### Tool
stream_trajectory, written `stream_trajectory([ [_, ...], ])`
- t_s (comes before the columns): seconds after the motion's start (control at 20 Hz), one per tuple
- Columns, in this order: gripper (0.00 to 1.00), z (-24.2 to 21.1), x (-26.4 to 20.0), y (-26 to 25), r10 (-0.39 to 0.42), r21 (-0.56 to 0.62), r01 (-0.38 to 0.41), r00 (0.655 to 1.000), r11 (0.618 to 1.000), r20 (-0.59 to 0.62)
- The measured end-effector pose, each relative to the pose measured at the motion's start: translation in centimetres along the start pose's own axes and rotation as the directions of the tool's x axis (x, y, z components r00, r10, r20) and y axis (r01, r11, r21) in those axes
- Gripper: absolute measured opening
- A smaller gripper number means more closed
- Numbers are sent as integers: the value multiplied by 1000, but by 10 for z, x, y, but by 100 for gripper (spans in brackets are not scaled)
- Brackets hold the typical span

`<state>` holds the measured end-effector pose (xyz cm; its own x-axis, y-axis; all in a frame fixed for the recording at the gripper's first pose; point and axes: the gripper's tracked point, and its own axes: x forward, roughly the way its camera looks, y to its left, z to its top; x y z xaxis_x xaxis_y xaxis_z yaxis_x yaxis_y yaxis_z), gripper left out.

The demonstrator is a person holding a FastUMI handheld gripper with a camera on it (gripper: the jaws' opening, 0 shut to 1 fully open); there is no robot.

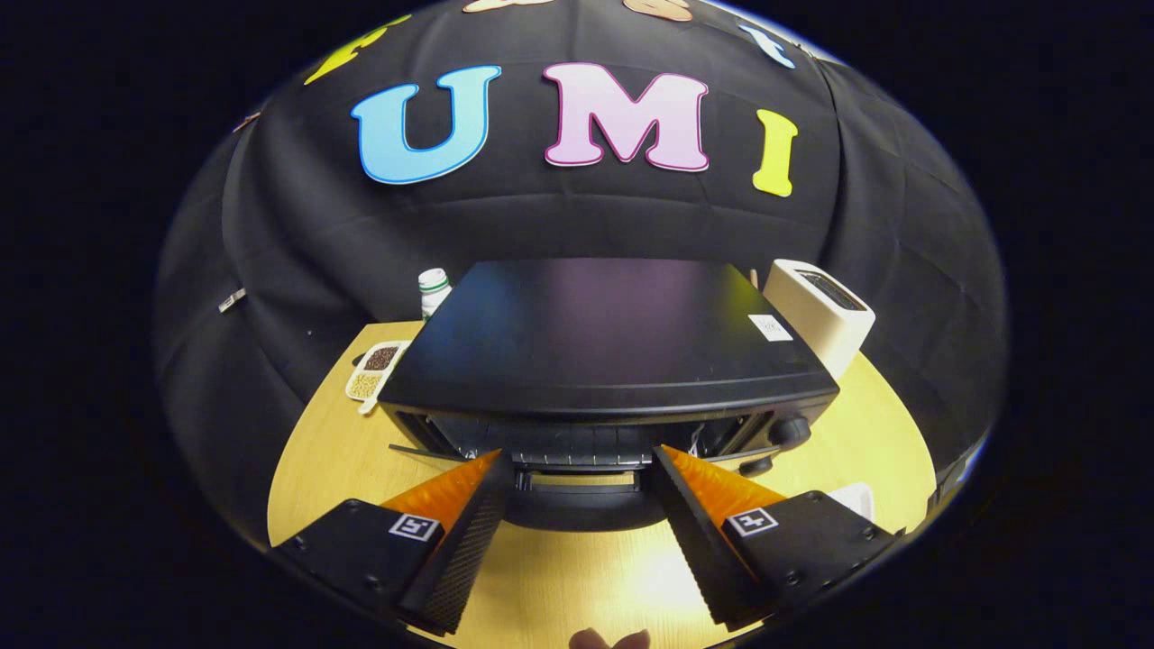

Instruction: Open the toaster oven, put the food inside, and close the toaster oven door.

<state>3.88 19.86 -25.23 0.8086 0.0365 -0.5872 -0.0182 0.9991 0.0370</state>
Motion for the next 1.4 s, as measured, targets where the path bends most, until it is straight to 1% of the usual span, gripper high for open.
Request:
stream_trajectory([
  [0.4,100,-49,-25,0,25,9,-25,997,1000,-72],
  [0.5,99,-63,-29,-1,30,-6,-31,995,999,-99],
  [0.6,100,-81,-31,-1,38,6,-38,989,999,-144],
  [0.8,100,-121,-34,1,72,71,-55,965,996,-254],
  [1.0,100,-158,-40,1,108,73,-87,932,993,-347],
  [1.25,100,-169,-47,-4,145,93,-119,915,989,-376],
  [1.4,100,-167,-53,-9,180,114,-147,906,983,-383],
])
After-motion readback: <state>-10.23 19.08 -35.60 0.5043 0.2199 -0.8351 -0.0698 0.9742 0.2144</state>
